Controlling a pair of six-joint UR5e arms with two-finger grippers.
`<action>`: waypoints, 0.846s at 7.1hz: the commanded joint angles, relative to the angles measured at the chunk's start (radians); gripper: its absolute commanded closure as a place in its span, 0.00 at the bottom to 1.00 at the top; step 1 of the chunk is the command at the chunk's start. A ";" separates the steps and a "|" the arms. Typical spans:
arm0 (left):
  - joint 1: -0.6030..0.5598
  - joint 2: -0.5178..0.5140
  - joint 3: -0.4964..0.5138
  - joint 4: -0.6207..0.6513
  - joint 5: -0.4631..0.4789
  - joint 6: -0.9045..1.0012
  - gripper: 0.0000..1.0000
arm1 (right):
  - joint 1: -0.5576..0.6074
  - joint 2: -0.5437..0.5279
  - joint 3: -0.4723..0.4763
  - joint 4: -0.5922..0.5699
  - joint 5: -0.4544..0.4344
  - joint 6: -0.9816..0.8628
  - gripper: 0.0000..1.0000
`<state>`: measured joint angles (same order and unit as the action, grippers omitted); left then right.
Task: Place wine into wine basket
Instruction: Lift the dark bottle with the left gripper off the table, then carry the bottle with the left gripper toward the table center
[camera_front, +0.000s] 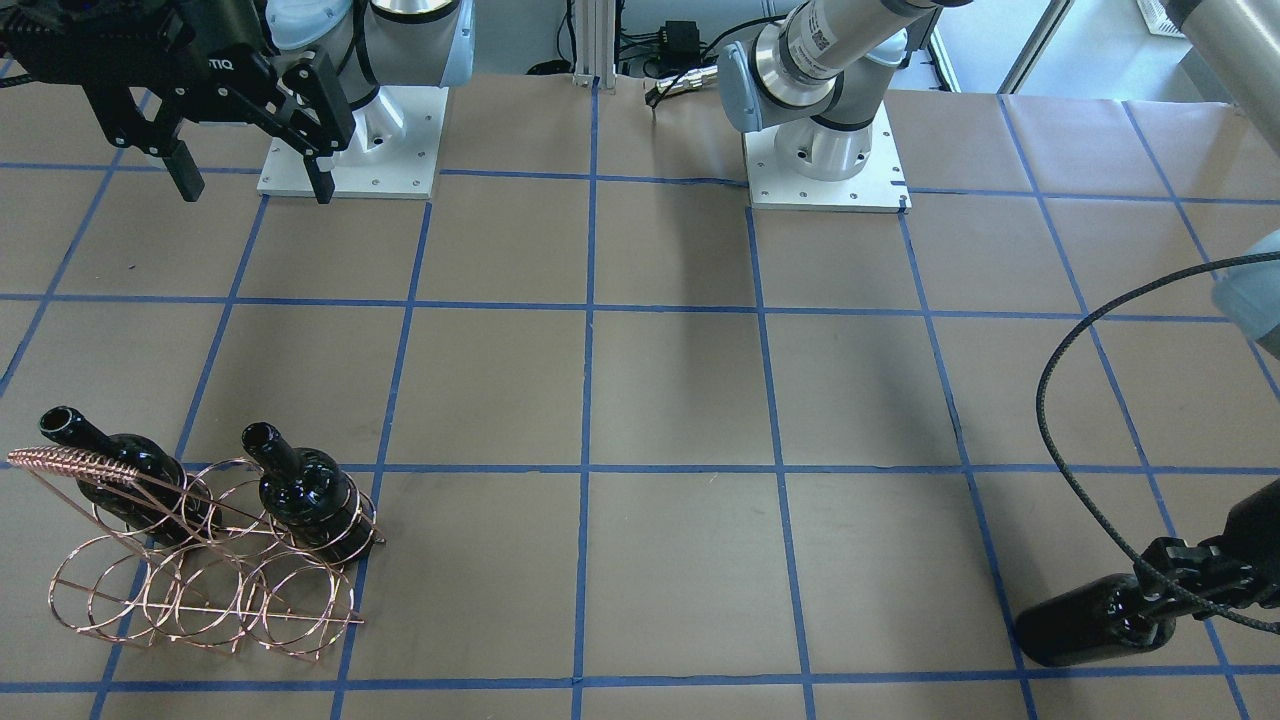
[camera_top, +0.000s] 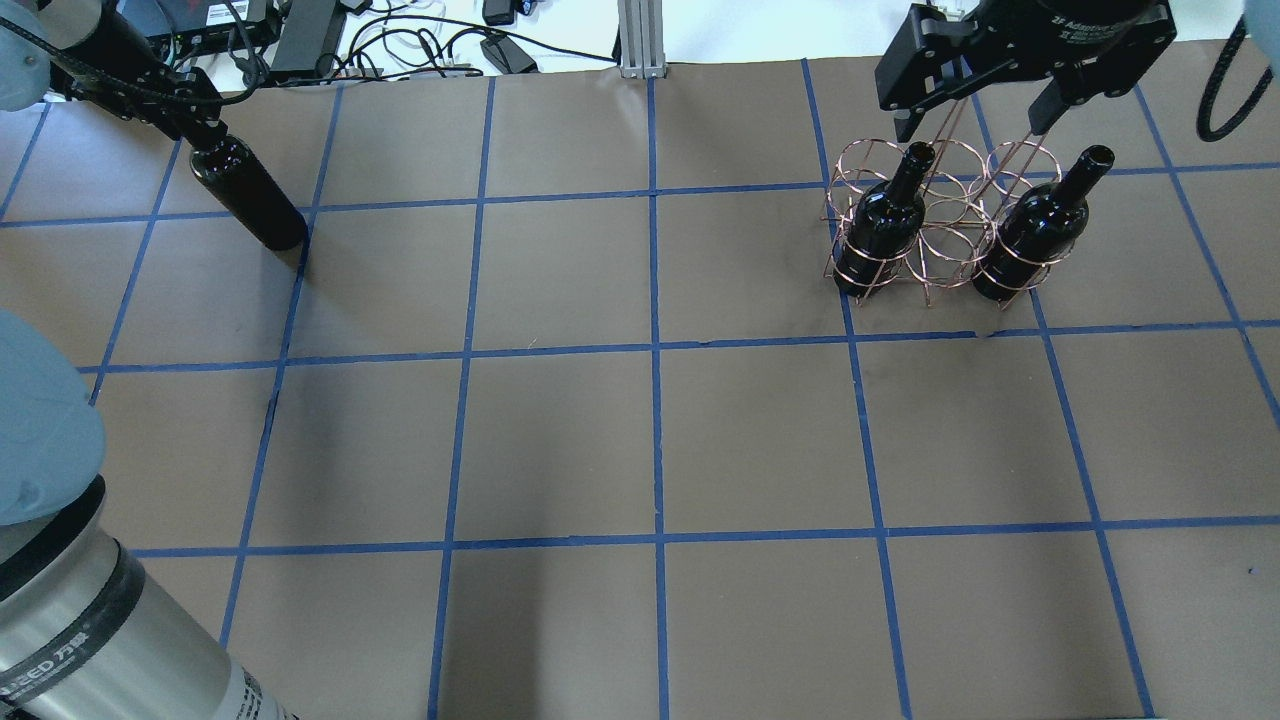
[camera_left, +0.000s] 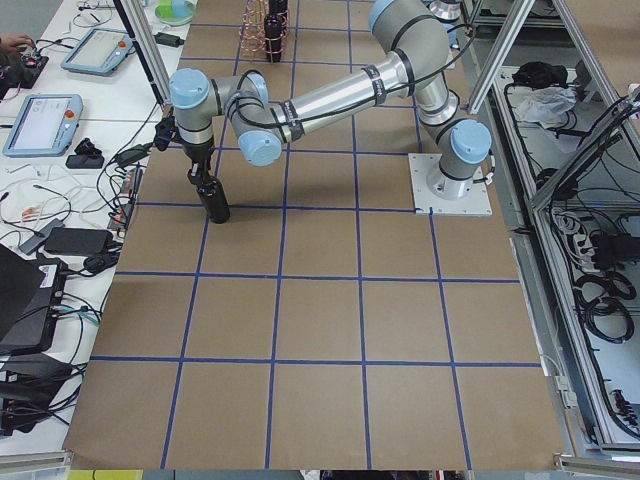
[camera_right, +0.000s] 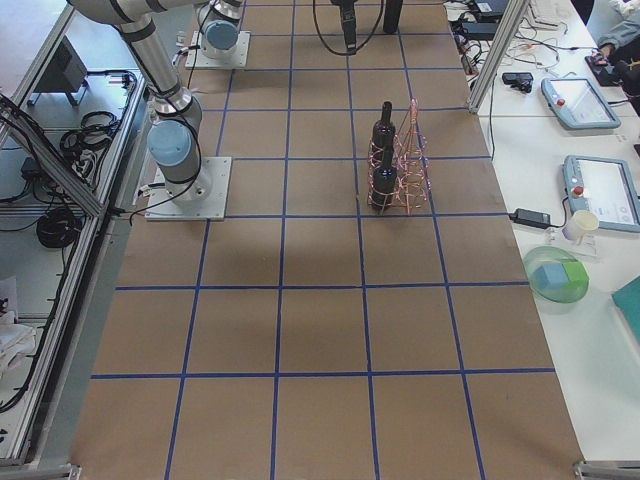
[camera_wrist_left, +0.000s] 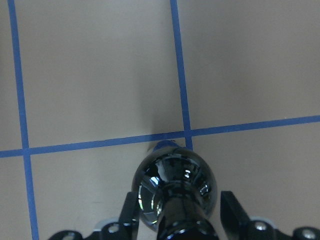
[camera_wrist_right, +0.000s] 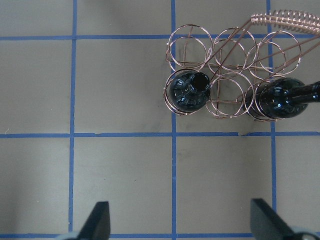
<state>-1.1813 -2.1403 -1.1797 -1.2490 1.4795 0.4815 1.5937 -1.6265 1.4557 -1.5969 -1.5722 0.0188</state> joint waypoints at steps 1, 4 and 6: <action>0.000 0.003 0.000 -0.003 -0.001 0.002 1.00 | 0.002 -0.001 0.000 0.002 0.010 0.003 0.00; -0.061 0.071 -0.008 -0.042 0.010 -0.073 1.00 | 0.002 -0.013 0.000 0.012 0.003 0.009 0.00; -0.200 0.163 -0.072 -0.064 0.016 -0.281 1.00 | 0.003 -0.013 0.000 0.026 0.006 0.010 0.00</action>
<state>-1.3075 -2.0303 -1.2127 -1.3007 1.4927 0.3101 1.5957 -1.6393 1.4557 -1.5804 -1.5707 0.0282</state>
